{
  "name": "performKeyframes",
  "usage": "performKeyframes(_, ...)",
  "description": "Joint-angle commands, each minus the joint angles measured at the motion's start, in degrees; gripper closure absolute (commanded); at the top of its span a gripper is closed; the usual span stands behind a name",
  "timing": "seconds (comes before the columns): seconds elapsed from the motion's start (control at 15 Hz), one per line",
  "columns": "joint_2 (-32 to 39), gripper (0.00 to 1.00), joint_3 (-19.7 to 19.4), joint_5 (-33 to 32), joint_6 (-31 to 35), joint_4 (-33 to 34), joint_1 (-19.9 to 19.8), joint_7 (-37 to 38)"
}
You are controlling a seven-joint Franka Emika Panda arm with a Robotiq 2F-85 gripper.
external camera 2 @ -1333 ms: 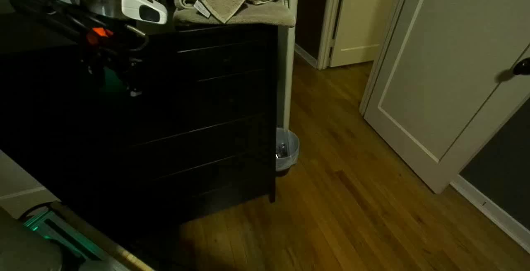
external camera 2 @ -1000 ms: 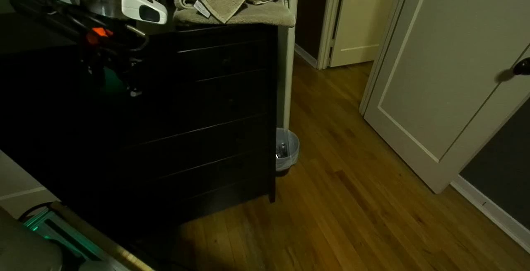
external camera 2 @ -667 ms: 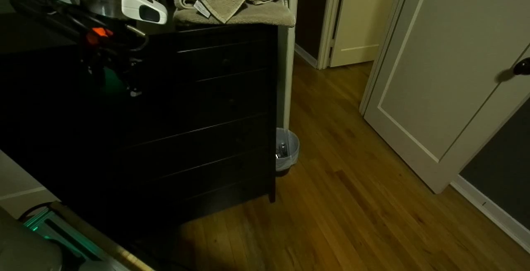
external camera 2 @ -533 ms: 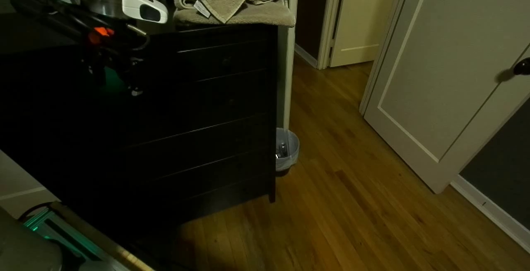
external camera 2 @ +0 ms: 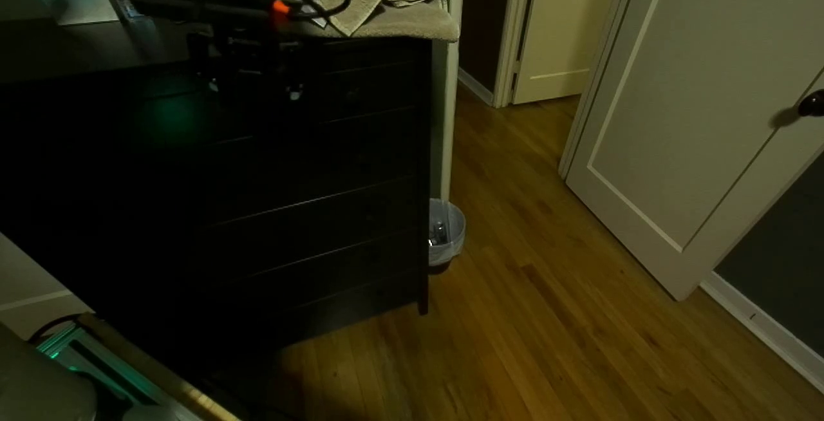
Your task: Open the topmost drawer fully
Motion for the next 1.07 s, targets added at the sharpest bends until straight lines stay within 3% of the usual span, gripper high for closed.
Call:
performKeyframes(0.0,9.7,0.00,-1.4,-2.5,5.4,7.4,0.7,-10.7)
performKeyframes(0.33,16.5,0.00,-4.1,4.4,18.9,9.6,0.1,-31.6)
performKeyframes(0.4,13.7,0.00,-1.8,1.5,15.2,8.5,-1.0,-24.5)
performKeyframes(1.0,14.9,0.00,-1.5,3.0,18.2,8.5,-1.2,-27.0)
